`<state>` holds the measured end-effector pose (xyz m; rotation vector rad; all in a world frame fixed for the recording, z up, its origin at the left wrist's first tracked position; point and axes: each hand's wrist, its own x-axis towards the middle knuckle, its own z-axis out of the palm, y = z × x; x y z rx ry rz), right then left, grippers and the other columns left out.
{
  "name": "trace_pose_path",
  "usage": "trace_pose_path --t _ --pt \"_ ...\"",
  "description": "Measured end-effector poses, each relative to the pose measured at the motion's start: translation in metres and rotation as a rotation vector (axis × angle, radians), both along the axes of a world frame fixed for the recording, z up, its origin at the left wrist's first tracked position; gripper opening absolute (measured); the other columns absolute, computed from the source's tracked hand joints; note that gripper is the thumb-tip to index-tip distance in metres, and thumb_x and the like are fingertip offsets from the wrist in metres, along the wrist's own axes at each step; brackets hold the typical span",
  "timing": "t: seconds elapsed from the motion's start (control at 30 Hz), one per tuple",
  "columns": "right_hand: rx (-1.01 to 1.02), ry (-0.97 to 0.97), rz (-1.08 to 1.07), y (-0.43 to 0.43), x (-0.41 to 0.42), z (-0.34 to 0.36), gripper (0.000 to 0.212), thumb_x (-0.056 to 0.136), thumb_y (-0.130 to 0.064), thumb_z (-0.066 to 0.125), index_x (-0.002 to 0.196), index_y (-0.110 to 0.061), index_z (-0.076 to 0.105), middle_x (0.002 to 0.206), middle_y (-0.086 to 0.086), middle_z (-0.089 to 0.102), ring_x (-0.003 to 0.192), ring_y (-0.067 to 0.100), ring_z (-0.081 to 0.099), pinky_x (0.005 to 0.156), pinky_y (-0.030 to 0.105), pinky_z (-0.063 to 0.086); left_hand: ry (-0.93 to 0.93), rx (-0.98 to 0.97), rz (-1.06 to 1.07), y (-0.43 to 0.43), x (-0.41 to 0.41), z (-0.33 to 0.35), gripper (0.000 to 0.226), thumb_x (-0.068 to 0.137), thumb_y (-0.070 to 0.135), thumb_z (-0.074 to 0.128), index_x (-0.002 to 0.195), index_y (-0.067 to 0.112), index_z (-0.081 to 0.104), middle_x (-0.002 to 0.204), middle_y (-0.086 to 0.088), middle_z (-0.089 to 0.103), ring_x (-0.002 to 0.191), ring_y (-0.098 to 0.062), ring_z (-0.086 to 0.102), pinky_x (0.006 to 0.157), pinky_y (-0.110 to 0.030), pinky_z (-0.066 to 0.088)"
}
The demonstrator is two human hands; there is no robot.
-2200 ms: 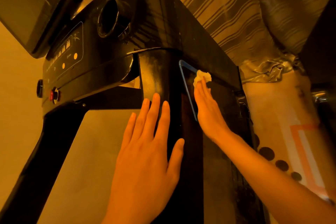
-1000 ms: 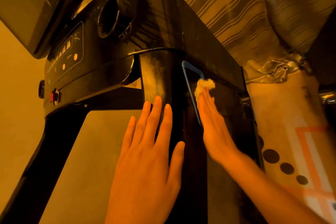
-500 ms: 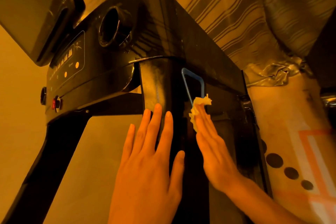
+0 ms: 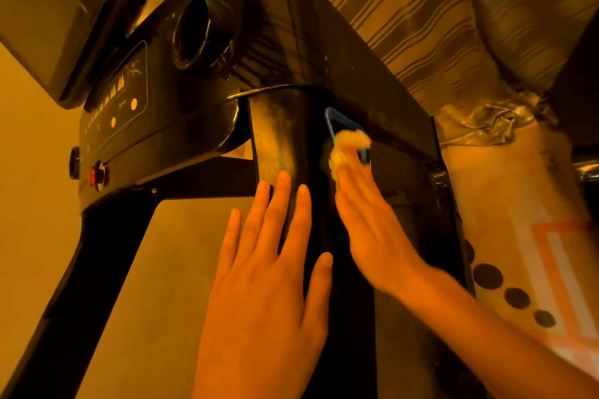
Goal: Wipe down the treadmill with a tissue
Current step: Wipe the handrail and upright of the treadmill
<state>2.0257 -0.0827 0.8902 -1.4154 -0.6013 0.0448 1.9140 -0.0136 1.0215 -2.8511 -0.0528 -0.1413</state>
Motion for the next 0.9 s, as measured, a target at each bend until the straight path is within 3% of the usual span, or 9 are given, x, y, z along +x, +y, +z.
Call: trace_pose_path --t 0.1,0.17,0.23,0.33,0.47,0.53,0.63,0.73,0.9 --pt "0.005 -0.056 -0.046 0.013 0.047 0.033 0.063 0.106 -0.044 0.015 0.163 -0.019 0.005 0.174 0.000 0.000 0.159 0.007 -0.005 0.131 0.043 -0.003 0.005 -0.007 0.016 -0.002 -0.001 0.001 0.066 0.105 0.052 0.031 0.164 0.022 0.026 0.173 0.002 0.015 0.159 -0.013 0.002 0.124 -0.036 0.004" --pt "0.029 -0.086 -0.047 0.011 0.034 0.031 0.062 0.109 -0.037 0.017 0.164 -0.012 0.009 0.174 0.001 0.002 0.160 0.012 -0.002 0.130 0.049 0.000 0.001 -0.030 0.020 -0.002 -0.001 0.001 0.066 0.106 0.054 0.028 0.164 0.023 0.024 0.173 0.004 0.013 0.159 -0.011 0.000 0.124 -0.035 0.003" --pt "0.066 -0.106 -0.009 0.000 -0.012 0.013 0.057 0.111 -0.032 0.020 0.165 -0.015 0.011 0.174 -0.004 0.004 0.161 0.016 0.001 0.130 0.047 0.002 -0.008 -0.049 0.016 -0.001 0.000 -0.001 0.065 0.108 0.055 0.024 0.165 0.025 0.022 0.173 0.006 0.011 0.159 -0.009 -0.001 0.124 -0.035 0.003" --pt "0.109 -0.107 0.031 -0.015 -0.063 -0.006 0.057 0.113 -0.043 0.018 0.165 -0.025 0.010 0.174 -0.011 0.007 0.161 0.017 0.004 0.129 0.044 0.002 -0.014 -0.064 0.010 -0.001 0.000 0.000 0.063 0.109 0.057 0.019 0.164 0.026 0.020 0.173 0.007 0.011 0.159 -0.007 -0.002 0.124 -0.033 0.001" --pt "-0.038 -0.128 -0.020 0.002 0.016 0.031 0.058 0.110 -0.039 0.014 0.163 -0.017 0.006 0.174 0.000 0.003 0.160 0.011 -0.002 0.130 0.042 -0.004 0.001 -0.091 0.037 -0.005 -0.001 0.003 0.064 0.107 0.059 0.016 0.164 0.030 0.014 0.173 0.012 0.004 0.157 -0.003 -0.009 0.124 -0.030 -0.004" --pt "-0.019 -0.145 -0.032 0.009 0.036 0.044 0.059 0.109 -0.036 0.014 0.163 -0.012 0.009 0.174 0.006 0.004 0.160 0.012 -0.002 0.130 0.043 -0.004 -0.001 -0.103 0.044 -0.006 -0.001 0.003 0.065 0.106 0.061 0.014 0.164 0.032 0.012 0.173 0.013 0.001 0.156 -0.001 -0.012 0.124 -0.028 -0.007" --pt "0.040 -0.139 -0.016 0.002 -0.016 0.021 0.057 0.111 -0.032 0.019 0.164 -0.010 0.015 0.174 0.003 0.007 0.161 0.020 0.002 0.130 0.050 0.001 -0.002 -0.104 0.030 -0.005 0.000 0.003 0.063 0.109 0.058 0.015 0.164 0.028 0.018 0.173 0.010 0.008 0.158 -0.005 -0.005 0.124 -0.032 -0.001" --pt "0.104 -0.105 -0.008 -0.013 -0.078 -0.009 0.058 0.113 -0.043 0.017 0.166 -0.019 0.014 0.174 -0.001 0.011 0.161 0.025 0.009 0.129 0.047 0.003 0.003 -0.107 0.019 -0.002 0.001 0.001 0.062 0.111 0.058 0.013 0.164 0.027 0.020 0.173 0.007 0.012 0.159 -0.007 0.000 0.123 -0.035 0.004" --pt "-0.034 -0.118 -0.053 0.001 0.005 0.027 0.062 0.110 -0.046 0.012 0.164 -0.016 0.009 0.174 -0.001 0.005 0.160 0.012 0.000 0.130 0.041 -0.006 -0.001 -0.139 0.048 -0.008 0.000 0.006 0.062 0.106 0.063 0.010 0.162 0.037 0.009 0.171 0.020 -0.002 0.156 0.001 -0.011 0.123 -0.024 -0.009"
